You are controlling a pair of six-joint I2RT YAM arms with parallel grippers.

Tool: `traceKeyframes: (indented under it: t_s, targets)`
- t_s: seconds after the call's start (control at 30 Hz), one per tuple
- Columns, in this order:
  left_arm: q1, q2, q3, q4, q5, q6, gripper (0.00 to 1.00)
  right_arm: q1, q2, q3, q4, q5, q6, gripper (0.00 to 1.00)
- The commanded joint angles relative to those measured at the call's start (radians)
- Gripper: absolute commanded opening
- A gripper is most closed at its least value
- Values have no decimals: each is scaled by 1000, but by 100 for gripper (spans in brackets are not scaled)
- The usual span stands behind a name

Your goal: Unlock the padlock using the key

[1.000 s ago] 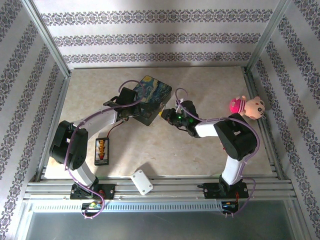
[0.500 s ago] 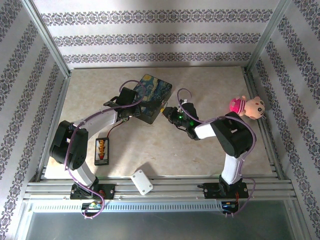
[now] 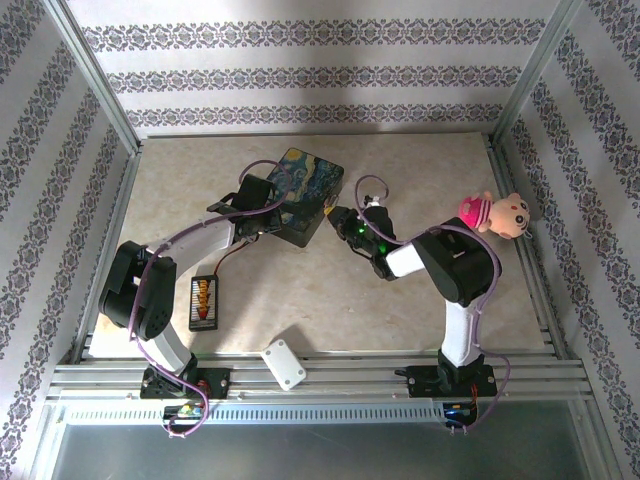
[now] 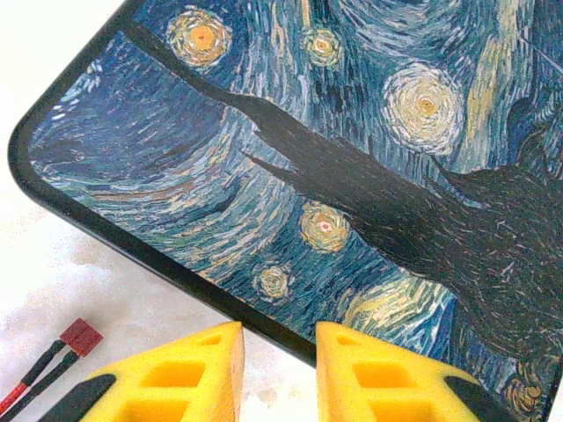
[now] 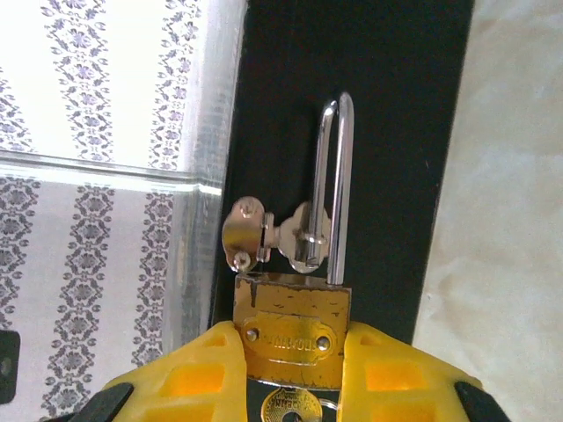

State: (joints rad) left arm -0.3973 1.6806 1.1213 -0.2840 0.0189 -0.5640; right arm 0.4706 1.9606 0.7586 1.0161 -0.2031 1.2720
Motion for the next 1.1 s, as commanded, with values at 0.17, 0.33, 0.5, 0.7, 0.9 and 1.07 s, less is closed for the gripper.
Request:
traceKeyframes:
  t_s: [0.17, 0.33, 0.5, 0.7, 0.9, 1.07]
  targets:
    - [11, 32, -51, -139, -29, 21, 26, -33, 31, 42, 114, 99, 29, 0]
    - [18, 30, -53, -144, -33, 22, 26, -36, 19, 38, 110, 98, 23, 0]
    - [58, 2, -68, -130, -36, 31, 25, -39, -40, -6, 62, 94, -13, 0]
    - [115, -58, -76, -76, -11, 30, 28, -43, -215, -112, -139, 86, -116, 0]
    - [141, -98, -61, -41, 7, 7, 39, -40, -503, -150, -630, 70, -321, 0]
    - [155, -141, -63, -17, 34, -43, 59, -38, -650, -47, -1100, 4, -526, 0]
